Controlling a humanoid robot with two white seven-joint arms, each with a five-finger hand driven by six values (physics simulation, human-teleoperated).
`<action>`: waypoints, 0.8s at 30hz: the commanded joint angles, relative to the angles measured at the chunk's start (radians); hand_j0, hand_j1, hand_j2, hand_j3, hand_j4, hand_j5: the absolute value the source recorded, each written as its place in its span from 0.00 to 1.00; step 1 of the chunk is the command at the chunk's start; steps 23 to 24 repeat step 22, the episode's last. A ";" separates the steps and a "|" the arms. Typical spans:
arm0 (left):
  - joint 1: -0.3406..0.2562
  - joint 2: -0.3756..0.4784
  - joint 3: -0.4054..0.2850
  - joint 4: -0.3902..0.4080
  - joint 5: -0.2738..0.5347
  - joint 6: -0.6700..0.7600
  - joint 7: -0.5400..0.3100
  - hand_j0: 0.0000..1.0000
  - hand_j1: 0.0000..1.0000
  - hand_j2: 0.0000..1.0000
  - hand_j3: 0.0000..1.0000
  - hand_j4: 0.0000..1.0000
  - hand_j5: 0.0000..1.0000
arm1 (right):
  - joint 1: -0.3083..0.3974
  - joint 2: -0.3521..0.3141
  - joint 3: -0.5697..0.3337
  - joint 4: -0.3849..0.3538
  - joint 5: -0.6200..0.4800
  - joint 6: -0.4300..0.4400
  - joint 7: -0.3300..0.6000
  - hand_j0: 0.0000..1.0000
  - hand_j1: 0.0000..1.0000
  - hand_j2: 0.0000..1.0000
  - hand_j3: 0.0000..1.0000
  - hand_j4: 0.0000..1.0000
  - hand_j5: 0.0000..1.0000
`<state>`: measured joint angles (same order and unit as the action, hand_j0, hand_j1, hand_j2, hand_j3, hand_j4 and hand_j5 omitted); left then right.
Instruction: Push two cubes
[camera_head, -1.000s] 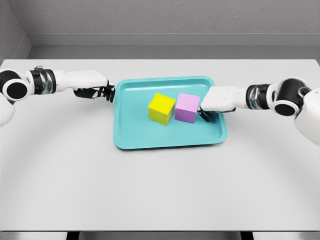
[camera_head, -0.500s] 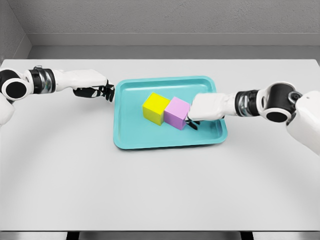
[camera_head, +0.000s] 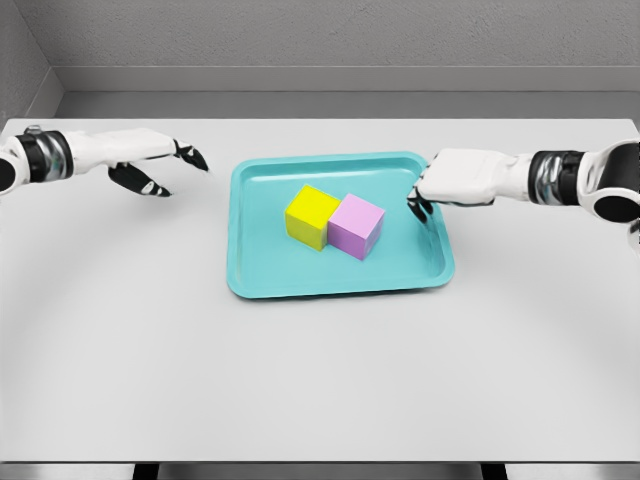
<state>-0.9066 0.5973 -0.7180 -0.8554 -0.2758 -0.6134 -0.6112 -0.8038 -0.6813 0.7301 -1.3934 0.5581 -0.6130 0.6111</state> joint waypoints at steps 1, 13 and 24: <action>0.000 0.006 0.018 0.029 0.007 0.003 0.000 1.00 1.00 1.00 1.00 1.00 1.00 | -0.003 0.034 -0.001 0.050 -0.004 0.002 0.000 0.34 0.34 0.34 0.34 0.34 0.34; 0.000 0.007 0.032 0.044 0.007 0.003 0.000 1.00 1.00 1.00 1.00 1.00 1.00 | 0.021 -0.101 -0.239 0.226 -0.159 0.002 0.000 1.00 1.00 1.00 1.00 1.00 1.00; 0.000 0.006 0.032 0.042 0.007 0.003 0.000 1.00 1.00 1.00 1.00 1.00 1.00 | 0.020 -0.100 -0.212 0.226 -0.159 0.002 0.000 1.00 1.00 1.00 1.00 1.00 1.00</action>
